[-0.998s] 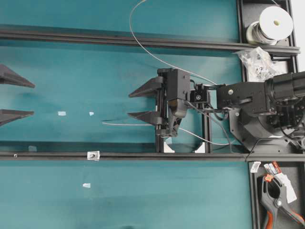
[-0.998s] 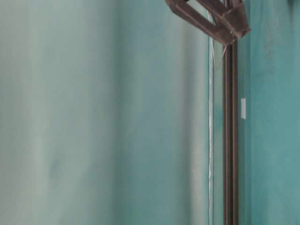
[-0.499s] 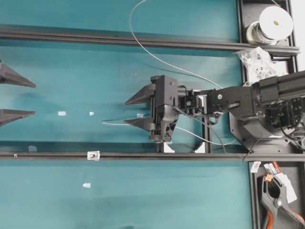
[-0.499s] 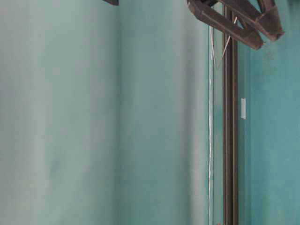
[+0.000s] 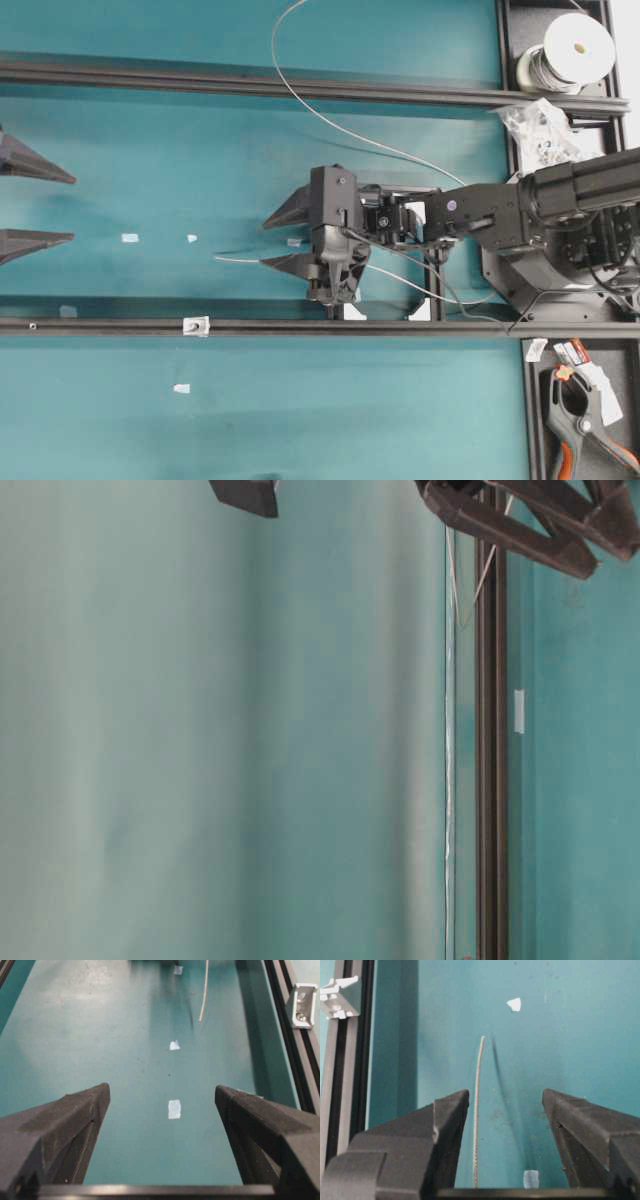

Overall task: Insert the wire through the hole in the metal fitting.
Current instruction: 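Lower the right gripper and pinch the grey wire's free end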

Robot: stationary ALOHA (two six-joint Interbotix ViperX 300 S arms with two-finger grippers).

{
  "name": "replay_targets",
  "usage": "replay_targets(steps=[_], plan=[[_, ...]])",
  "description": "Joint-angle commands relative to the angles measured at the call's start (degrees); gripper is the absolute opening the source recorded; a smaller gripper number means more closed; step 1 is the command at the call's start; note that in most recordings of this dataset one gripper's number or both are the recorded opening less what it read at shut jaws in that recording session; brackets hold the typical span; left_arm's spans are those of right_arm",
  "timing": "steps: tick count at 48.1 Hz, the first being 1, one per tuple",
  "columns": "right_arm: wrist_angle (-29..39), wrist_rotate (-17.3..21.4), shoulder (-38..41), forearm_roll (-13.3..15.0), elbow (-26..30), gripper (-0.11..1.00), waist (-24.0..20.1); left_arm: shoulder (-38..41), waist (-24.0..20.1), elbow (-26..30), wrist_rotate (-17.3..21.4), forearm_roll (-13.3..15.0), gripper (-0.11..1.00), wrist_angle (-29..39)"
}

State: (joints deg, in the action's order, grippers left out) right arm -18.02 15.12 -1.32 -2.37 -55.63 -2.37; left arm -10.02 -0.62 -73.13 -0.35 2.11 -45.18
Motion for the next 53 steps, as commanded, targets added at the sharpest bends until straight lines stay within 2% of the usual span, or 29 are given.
replay_targets(steps=[1,21,34,48,53], plan=[[-0.26,0.18,0.18,-0.18,1.32,0.7,-0.7,-0.35,0.09,0.62,-0.09,0.09,0.76,-0.53],[-1.05,2.81,2.81,-0.53,1.14,0.68,-1.32,-0.35,0.09,0.79,-0.09,0.18,0.76,-0.53],[1.32,2.81,2.81,-0.53,1.05,0.54,-1.32,-0.35,0.09,0.79,-0.09,0.18,0.76,-0.44],[8.96,2.81,1.58,-0.35,3.16,0.33,-1.23,-0.35,0.09,0.79,-0.09,0.18,0.76,-0.35],[10.81,2.81,0.88,-0.26,3.69,0.3,-1.14,-0.35,0.09,0.79,-0.09,0.18,0.76,-0.35]])
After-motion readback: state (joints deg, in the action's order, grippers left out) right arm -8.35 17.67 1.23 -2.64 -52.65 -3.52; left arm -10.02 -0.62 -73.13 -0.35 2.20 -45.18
